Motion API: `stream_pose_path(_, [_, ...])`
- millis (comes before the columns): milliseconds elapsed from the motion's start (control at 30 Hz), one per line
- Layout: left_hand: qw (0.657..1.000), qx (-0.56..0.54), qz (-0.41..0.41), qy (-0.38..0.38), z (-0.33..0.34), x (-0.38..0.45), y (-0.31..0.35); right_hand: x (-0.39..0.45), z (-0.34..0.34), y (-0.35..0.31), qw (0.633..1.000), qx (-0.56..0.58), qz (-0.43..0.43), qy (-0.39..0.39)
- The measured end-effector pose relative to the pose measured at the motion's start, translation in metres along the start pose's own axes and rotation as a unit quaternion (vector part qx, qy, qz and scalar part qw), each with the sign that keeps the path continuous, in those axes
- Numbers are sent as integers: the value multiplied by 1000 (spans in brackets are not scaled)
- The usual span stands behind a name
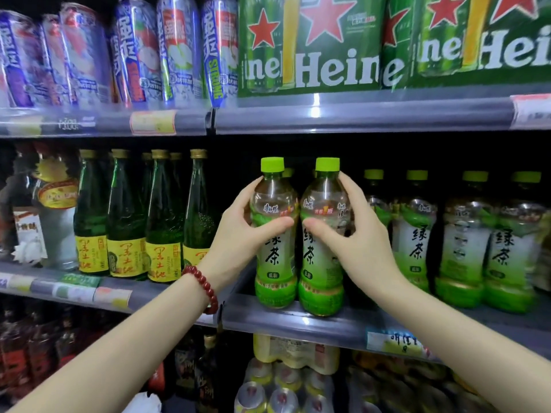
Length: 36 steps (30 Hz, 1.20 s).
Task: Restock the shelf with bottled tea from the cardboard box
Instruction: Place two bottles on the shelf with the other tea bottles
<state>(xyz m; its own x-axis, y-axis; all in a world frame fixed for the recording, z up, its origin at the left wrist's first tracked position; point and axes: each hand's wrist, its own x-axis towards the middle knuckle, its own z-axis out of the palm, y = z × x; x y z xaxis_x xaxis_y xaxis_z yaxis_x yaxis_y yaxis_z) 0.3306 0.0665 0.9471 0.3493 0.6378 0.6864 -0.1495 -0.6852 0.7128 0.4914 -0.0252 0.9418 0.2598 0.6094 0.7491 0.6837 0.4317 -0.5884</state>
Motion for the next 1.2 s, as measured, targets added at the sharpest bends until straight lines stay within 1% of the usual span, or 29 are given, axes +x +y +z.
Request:
stream_pose_path(100, [1000,15,3,-13,-2,-5,-2,-12,2,-1,1000,9,-16,-16])
stream_pose_path(200, [998,42,-35,-43,-2,-15,-15,-23,2,5,999,32,27,-28])
stream_pose_path(300, [993,21,-93,-74,-4,-27,-31,-33,4,14,996,15,72,-53])
stream_pose_path(400, [989,17,-110,-98,-6,-28,-35,-36,2,16,994,2,100,-41])
stream_pose_path(500, [984,25,-127,-124,-9,-25,-36,-31,-3,15,989,-18,131,-71])
stream_pose_path(567, [985,42,-120,-119,-10,-25,-37,-28,-5,16,985,-23,148,-88])
stream_pose_path(667, [988,52,-109,-101,-10,-25,-39,-21,-3,14,983,-22,160,-89])
stream_pose_path(833, [986,29,-123,-107,-11,-16,-41,-11,1,12,977,-6,188,-97])
stream_pose_path(1200, [984,11,-136,-114,-15,-5,-48,-9,10,18,980,23,179,-85])
